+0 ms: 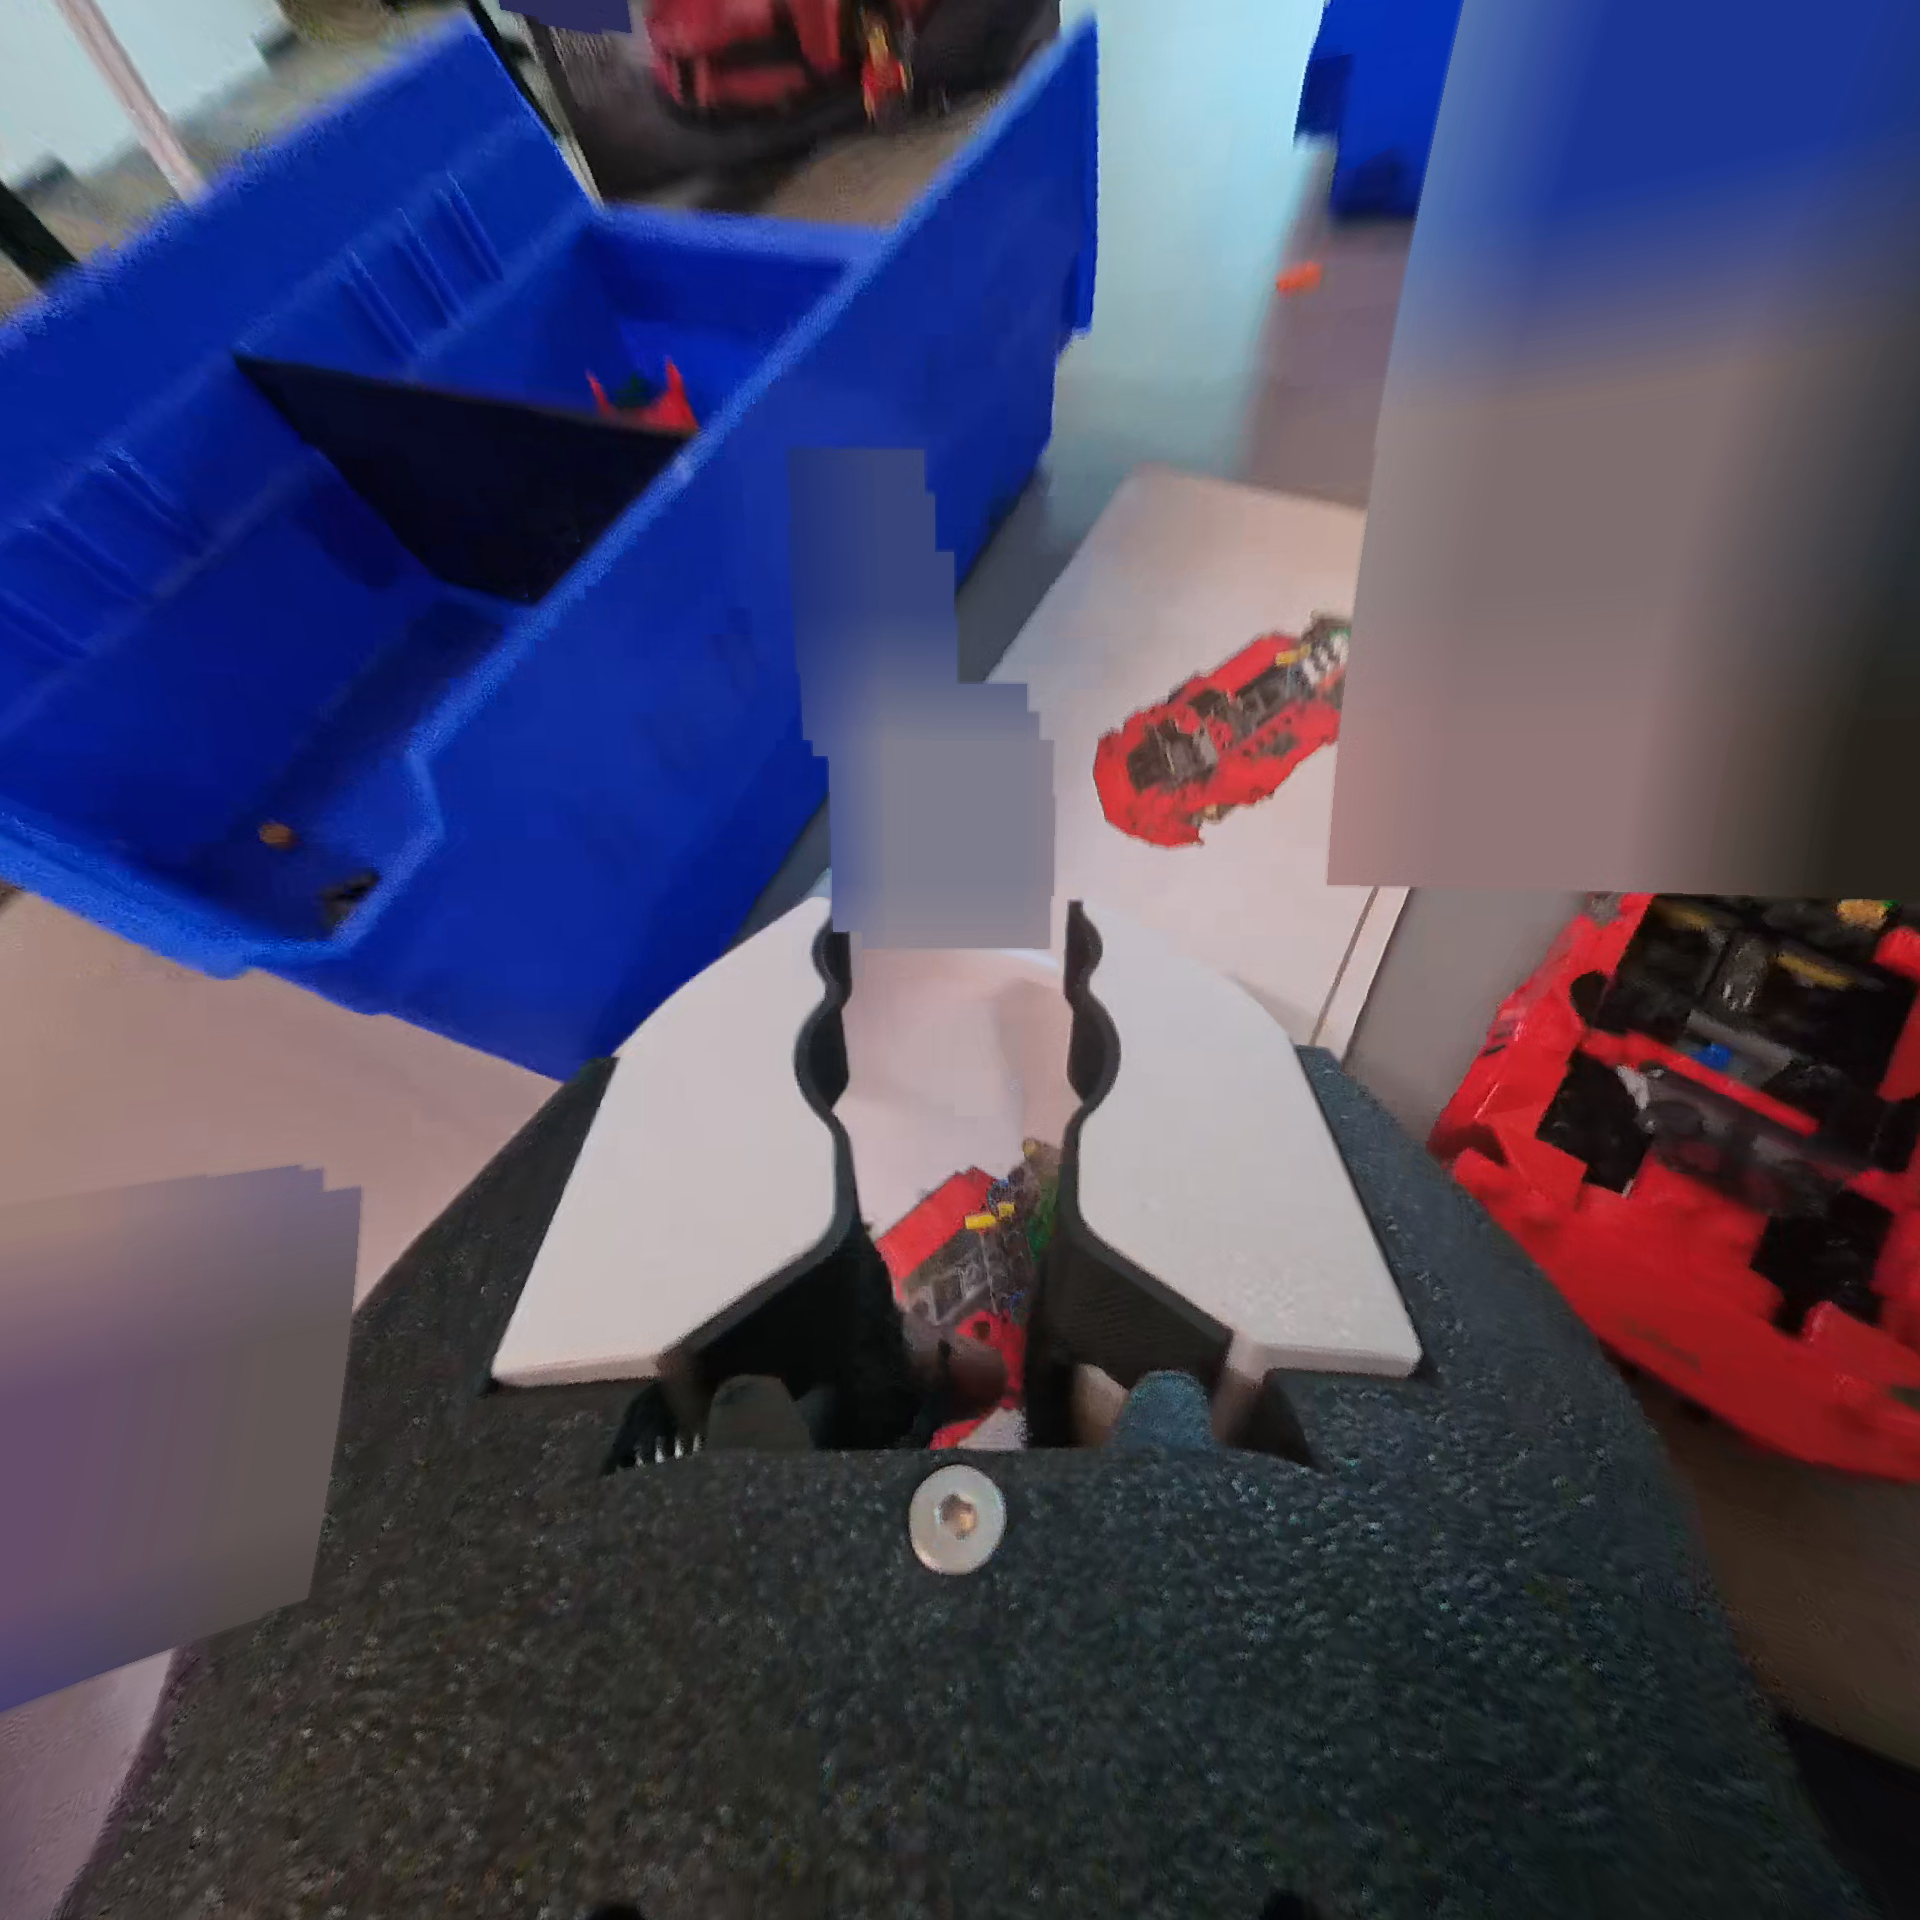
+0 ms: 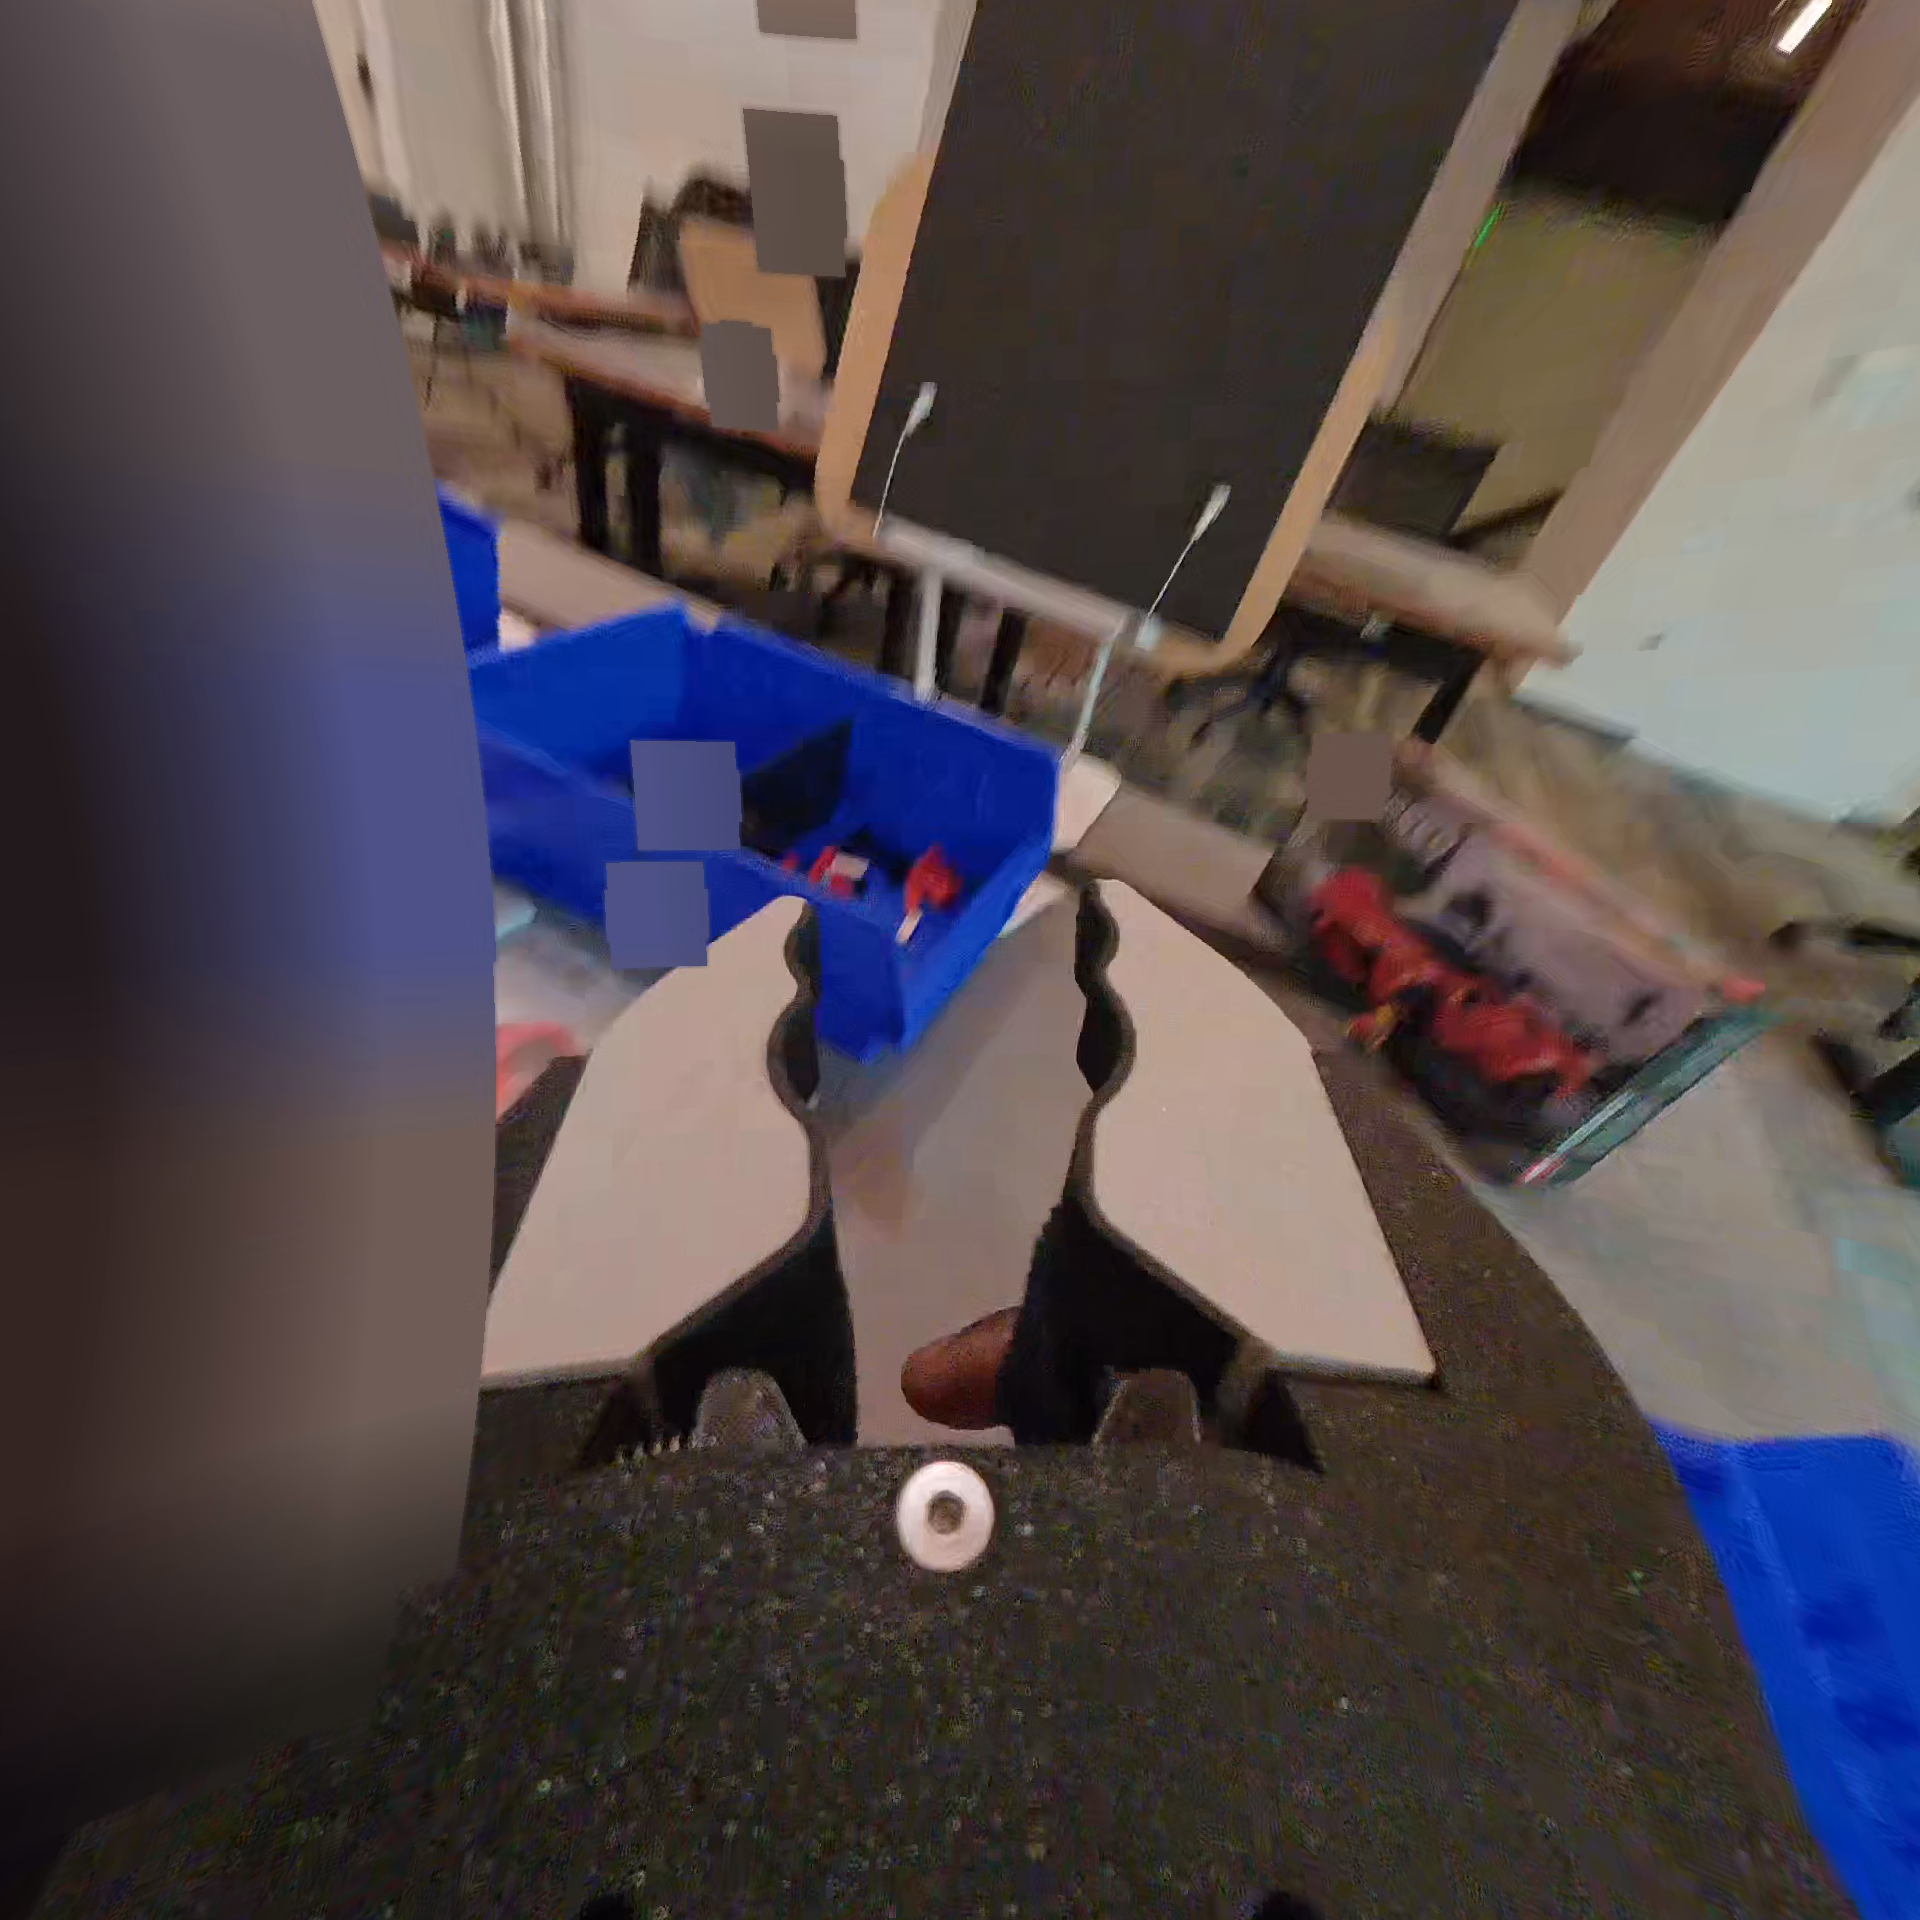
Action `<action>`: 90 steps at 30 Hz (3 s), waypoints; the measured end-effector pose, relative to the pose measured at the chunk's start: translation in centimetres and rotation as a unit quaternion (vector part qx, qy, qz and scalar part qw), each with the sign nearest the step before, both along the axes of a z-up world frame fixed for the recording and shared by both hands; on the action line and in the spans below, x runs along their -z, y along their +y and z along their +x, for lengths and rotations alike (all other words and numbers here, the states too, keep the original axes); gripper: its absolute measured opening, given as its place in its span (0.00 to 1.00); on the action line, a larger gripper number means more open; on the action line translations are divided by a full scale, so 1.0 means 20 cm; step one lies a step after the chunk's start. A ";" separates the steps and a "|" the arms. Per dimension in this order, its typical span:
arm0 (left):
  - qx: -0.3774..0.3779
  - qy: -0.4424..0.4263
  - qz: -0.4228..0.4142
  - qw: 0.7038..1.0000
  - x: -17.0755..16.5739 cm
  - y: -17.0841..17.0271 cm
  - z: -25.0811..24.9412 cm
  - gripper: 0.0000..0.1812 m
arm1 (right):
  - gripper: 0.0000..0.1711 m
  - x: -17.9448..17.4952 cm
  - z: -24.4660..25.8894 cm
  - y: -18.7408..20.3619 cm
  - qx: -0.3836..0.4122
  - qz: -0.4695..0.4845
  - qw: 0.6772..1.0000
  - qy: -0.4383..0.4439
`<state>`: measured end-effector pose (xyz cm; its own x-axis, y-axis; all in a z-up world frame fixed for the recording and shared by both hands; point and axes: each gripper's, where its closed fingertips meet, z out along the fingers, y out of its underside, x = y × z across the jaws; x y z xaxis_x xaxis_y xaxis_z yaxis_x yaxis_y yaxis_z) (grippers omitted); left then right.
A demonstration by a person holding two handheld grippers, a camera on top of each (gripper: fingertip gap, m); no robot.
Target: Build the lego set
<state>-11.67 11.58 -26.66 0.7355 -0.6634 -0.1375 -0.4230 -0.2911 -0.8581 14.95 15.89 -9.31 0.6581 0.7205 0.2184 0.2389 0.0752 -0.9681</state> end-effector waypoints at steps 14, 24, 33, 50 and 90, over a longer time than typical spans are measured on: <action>0.007 -0.028 0.040 0.999 -0.09 -0.02 -0.04 0.19 | 0.36 1.05 0.00 0.28 0.113 -0.343 0.925 -0.115; 0.025 -0.005 0.000 1.000 0.03 -0.04 -0.01 0.19 | 0.33 1.12 0.03 0.40 0.123 -0.345 0.922 -0.122; 0.026 -0.007 -0.011 1.000 0.06 -0.04 -0.02 0.18 | 0.08 1.13 -0.03 0.41 0.071 -0.357 0.923 -0.121; 0.035 0.006 -0.015 0.999 0.08 -0.05 -0.01 0.17 | 0.07 1.14 -0.09 0.39 -0.013 -0.347 0.903 -0.252; 0.041 0.017 -0.013 0.999 0.07 -0.05 0.00 0.17 | 0.03 0.92 -0.25 0.12 -0.106 -0.341 0.908 -0.219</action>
